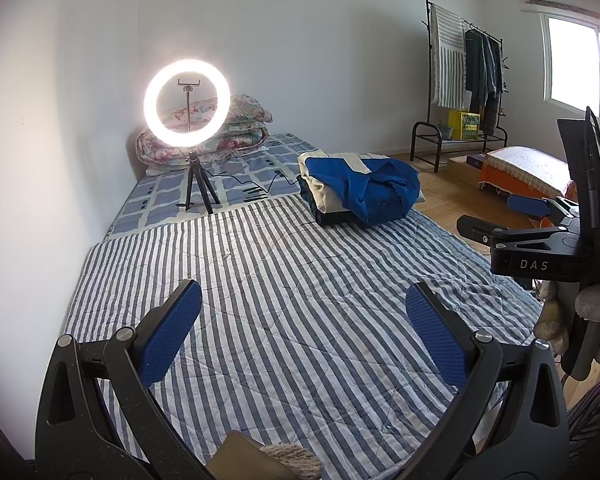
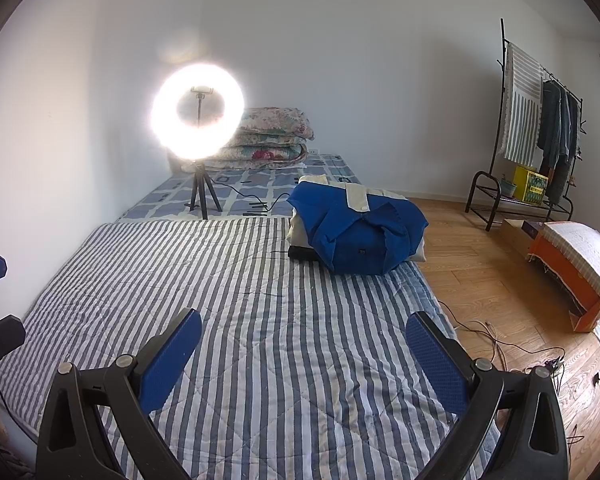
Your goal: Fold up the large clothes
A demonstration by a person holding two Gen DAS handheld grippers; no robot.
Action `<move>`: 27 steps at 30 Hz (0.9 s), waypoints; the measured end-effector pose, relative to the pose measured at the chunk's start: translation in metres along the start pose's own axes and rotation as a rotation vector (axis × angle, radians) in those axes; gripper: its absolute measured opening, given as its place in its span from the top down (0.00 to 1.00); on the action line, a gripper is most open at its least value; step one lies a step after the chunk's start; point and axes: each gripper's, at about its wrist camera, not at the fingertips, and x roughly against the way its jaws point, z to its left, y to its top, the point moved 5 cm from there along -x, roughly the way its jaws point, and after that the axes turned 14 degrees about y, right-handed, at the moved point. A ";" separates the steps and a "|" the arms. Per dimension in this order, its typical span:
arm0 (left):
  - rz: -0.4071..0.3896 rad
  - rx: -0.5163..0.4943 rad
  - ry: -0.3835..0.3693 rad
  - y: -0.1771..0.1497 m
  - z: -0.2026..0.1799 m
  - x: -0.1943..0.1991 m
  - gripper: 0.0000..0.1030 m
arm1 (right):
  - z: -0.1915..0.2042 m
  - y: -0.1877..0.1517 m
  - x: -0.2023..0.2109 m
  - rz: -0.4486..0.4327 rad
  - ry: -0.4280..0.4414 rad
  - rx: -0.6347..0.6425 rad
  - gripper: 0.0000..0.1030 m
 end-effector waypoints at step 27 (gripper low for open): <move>0.000 0.004 -0.002 -0.006 -0.001 0.001 0.00 | -0.003 0.000 -0.003 0.015 0.011 0.015 0.00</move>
